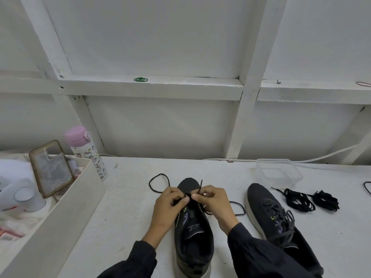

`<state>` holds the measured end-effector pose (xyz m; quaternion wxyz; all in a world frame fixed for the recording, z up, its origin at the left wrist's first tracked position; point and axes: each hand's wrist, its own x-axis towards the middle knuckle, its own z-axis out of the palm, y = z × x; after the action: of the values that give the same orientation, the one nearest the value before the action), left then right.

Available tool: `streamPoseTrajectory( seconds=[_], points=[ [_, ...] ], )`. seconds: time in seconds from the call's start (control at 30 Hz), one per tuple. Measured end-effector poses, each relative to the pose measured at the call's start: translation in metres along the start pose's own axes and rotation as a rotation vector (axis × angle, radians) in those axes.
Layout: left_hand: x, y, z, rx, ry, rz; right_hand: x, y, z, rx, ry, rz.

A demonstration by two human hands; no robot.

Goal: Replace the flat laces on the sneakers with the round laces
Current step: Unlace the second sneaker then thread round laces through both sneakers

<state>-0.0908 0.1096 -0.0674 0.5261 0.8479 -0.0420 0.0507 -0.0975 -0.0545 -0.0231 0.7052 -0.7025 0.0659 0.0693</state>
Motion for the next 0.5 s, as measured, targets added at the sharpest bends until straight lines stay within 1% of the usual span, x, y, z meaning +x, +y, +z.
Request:
streamPoseTrajectory(
  seconds=[0.07,0.13,0.23,0.33,0.4,0.5],
  points=[
    [-0.002,-0.001,0.002,-0.095,0.05,-0.018,0.001,0.001,-0.001,-0.061,-0.026,-0.026],
    [-0.002,-0.003,0.004,-0.123,0.066,-0.018,0.005,0.001,-0.001,-0.202,-0.047,-0.081],
    [-0.001,-0.006,0.005,-0.119,0.063,-0.007,0.013,0.002,0.0,-0.437,-0.091,-0.135],
    [0.0,-0.008,0.006,-0.094,0.054,0.009,0.016,-0.003,0.002,-0.597,-0.155,-0.148],
    [0.0,-0.008,0.006,-0.094,0.055,0.011,0.018,-0.006,0.004,-0.621,-0.173,-0.145],
    [0.0,-0.009,0.008,-0.093,0.061,0.012,0.018,-0.007,0.007,-0.61,-0.129,-0.165]
  ],
)
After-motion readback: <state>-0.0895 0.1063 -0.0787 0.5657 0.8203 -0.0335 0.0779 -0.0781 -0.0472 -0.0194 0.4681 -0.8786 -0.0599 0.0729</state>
